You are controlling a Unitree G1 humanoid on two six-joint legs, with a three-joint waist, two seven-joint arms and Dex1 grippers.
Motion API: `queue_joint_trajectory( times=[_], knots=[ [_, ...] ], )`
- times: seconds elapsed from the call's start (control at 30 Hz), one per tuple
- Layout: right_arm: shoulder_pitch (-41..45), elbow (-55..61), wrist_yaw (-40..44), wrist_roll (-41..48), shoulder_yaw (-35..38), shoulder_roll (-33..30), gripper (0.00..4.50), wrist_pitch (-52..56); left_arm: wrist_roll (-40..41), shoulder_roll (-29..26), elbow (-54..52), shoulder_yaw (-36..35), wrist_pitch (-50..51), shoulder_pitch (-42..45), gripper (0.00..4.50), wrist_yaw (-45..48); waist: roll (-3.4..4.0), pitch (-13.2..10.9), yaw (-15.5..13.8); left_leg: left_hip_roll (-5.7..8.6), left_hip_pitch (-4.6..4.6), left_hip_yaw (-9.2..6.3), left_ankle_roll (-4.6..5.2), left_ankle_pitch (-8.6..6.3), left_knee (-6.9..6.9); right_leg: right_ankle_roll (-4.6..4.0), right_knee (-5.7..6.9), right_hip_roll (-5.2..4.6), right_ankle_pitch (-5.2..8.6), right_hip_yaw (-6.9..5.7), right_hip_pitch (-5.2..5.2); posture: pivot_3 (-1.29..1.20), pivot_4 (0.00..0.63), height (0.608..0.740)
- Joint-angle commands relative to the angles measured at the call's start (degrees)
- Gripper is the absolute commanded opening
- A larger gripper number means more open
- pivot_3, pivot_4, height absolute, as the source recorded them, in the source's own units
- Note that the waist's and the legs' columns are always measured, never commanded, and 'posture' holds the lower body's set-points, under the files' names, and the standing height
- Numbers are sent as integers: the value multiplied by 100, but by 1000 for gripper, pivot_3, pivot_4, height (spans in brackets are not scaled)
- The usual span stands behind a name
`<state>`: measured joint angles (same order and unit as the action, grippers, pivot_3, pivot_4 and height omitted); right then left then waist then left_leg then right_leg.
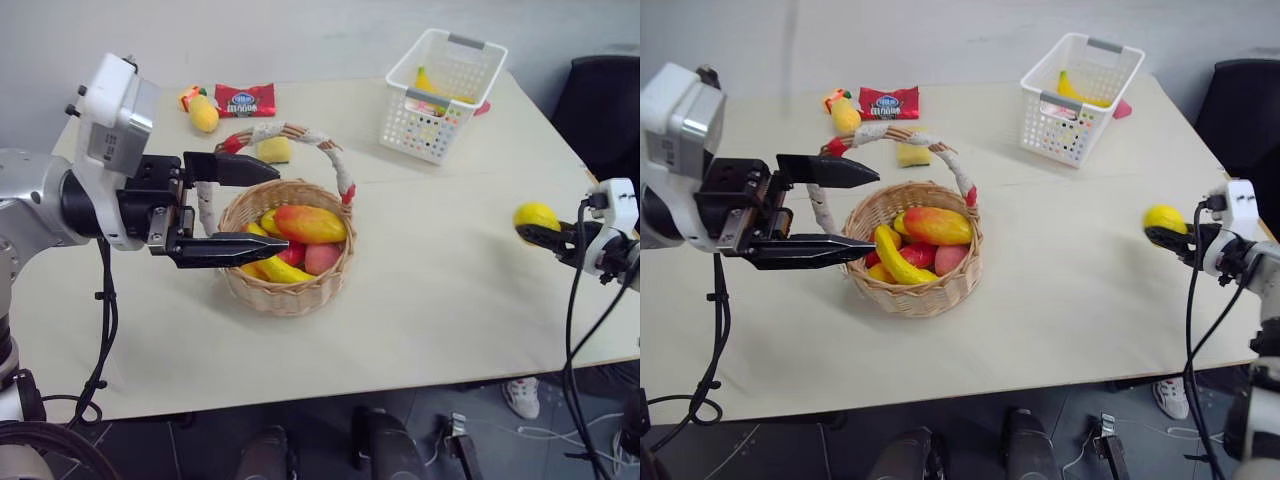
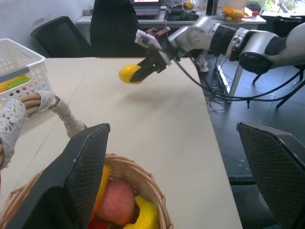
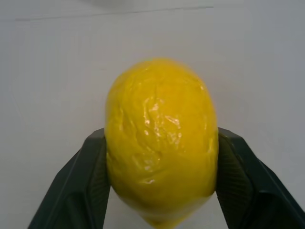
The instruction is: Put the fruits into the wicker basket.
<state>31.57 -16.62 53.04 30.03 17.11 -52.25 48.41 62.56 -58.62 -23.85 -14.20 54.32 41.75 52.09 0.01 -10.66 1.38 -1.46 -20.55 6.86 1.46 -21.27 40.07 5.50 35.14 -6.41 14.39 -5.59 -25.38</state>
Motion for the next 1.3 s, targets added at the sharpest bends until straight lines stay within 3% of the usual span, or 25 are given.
queue_joint_trajectory(
  times=[0.03,0.17,0.33,0.6,0.67,0.8,1.07,1.17,1.3],
  knots=[
    [-43,2302,421,1747,148,-2,2488,1466,-81,-140,38,-274,-138,-26,4500,51,1,0,27,-3,2,1,-3,-1,1,0,3,3,0,1,0,0,150,740],
    [698,3407,-169,2697,-305,670,2488,2208,-284,-276,223,-343,-210,-130,4500,188,0,0,19,-9,16,10,-14,-1,4,-6,18,11,3,10,0,0,150,740],
    [1572,3658,-826,2869,-1136,1699,2488,2438,-446,-444,345,-397,-304,-262,4500,393,-1,0,-11,-8,10,6,-19,-3,2,-19,22,9,10,0,-8,0,150,740],
    [2297,2922,-1475,1504,-2764,2954,2488,1690,-726,-834,414,-868,-442,-962,4500,790,-5,3,32,-7,-15,4,-17,-4,2,-22,12,6,12,-27,-18,0,150,740],
    [2362,2702,-1573,1179,-2944,3108,3214,1491,-703,-834,386,-949,-435,-1014,4500,756,-5,3,29,-8,-15,3,-17,-4,2,-24,14,6,13,-27,-19,0,150,740],
    [2353,2653,-1686,1035,-2824,3292,4466,1411,-632,-826,303,-1047,-408,-1082,4500,735,-6,4,23,-7,-34,1,-17,-4,6,-25,10,3,14,-38,-24,0,150,740],
    [1750,3700,-1479,2627,-1209,2428,4466,2536,-543,-888,317,-1331,-304,-1286,4500,776,-11,6,13,-7,-58,-4,-17,-4,8,-25,-3,3,14,-54,-33,0,150,740],
    [1504,3757,-1855,2275,-988,2091,4466,2355,-572,-880,345,-1261,-348,-1216,4500,731,-11,7,18,-7,-53,-2,-16,-3,8,-25,1,2,13,-50,-32,0,150,740],
    [1445,3587,-2202,1604,-1257,2149,4466,1717,-580,-852,403,-1182,-374,-1097,4500,684,-11,6,46,-11,-37,-1,-20,-3,5,-26,17,7,14,-36,-35,0,150,740]
  ],
)
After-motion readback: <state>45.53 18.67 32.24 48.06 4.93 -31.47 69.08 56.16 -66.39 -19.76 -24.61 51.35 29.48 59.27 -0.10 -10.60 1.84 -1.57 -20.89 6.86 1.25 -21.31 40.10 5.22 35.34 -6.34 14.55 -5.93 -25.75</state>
